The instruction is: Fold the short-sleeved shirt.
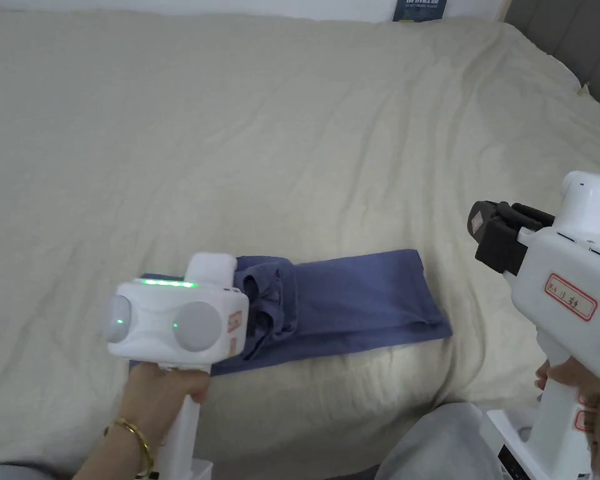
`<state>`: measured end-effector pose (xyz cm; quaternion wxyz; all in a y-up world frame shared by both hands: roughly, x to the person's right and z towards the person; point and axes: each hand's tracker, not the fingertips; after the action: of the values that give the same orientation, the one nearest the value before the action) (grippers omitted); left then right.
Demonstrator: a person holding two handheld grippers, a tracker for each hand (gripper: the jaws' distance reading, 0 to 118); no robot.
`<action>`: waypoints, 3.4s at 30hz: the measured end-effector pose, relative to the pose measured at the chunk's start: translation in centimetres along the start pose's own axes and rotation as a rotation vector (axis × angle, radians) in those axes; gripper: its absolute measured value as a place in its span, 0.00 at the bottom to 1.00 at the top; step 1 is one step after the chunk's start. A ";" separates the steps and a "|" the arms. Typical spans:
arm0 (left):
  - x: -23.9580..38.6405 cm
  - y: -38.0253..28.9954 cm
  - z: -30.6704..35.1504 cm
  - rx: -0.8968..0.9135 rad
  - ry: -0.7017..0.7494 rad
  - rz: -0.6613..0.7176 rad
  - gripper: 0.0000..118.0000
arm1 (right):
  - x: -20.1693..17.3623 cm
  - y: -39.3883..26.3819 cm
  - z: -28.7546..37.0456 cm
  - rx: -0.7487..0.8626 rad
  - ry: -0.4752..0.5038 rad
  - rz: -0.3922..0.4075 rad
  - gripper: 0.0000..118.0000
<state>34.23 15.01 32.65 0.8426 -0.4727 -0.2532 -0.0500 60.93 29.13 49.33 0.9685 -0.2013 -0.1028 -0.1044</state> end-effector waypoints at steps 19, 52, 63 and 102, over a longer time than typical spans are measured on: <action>5.8 2.7 -0.9 0.024 -0.155 -0.067 0.00 | 1.1 1.1 1.7 0.020 -0.049 -0.002 0.06; -17.3 -3.1 0.8 -0.011 -0.413 0.434 0.84 | -1.7 0.6 -1.6 -0.042 0.043 -0.026 0.06; -15.8 -1.6 0.1 -0.073 -0.373 0.428 0.16 | -2.8 -1.1 -2.5 -0.109 0.028 0.003 0.06; -0.1 6.6 8.8 -0.012 0.016 -0.003 0.14 | -0.7 -0.1 0.8 -0.011 0.078 -0.048 0.06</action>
<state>32.93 25.82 31.18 0.8416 -0.4771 -0.2467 -0.0566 60.11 29.48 49.88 0.9679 -0.1999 -0.0691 -0.1358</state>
